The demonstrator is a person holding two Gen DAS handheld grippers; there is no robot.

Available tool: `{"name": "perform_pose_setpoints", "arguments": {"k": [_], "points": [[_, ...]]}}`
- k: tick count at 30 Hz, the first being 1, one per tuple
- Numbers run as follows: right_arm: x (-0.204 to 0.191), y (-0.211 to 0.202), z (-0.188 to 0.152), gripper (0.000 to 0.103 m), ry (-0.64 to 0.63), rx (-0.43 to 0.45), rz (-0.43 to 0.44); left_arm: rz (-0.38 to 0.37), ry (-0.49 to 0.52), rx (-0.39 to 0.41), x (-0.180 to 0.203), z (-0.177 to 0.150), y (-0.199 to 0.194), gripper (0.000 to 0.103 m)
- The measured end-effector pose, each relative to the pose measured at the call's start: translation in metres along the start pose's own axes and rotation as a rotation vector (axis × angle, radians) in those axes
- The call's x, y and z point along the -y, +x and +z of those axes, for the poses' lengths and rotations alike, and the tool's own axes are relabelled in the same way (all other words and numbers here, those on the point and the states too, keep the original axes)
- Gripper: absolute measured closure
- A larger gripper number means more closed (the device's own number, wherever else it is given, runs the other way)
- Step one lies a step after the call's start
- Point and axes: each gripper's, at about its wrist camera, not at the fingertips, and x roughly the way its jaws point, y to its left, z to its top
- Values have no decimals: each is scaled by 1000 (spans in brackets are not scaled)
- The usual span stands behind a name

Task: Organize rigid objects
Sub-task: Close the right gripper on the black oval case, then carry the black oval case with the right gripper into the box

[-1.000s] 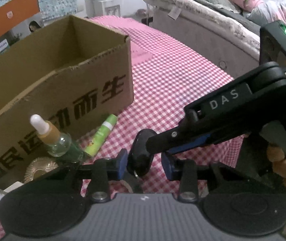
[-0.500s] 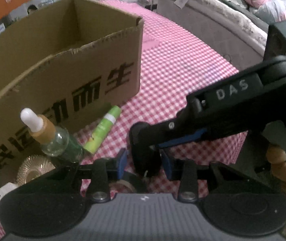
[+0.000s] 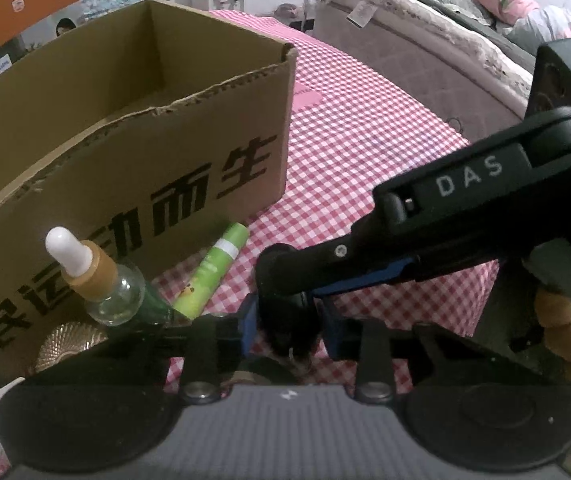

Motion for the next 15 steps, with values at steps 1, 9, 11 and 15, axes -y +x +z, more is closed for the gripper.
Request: {"name": "perform_pose_setpoints", "arguments": {"k": [1, 9, 11, 15], "points": [[0, 1, 0, 75, -1, -1, -6, -1, -5, 1, -1, 0, 0, 72], [-2, 5, -1, 77, -23, 3, -26, -21, -11, 19, 0, 0, -5, 74], [-5, 3, -2, 78, -33, 9, -30, -26, -4, 29, 4, 0, -9, 78], [-14, -8, -6, 78, -62, 34, -33, -31, 6, 45, 8, 2, -18, 79]]}}
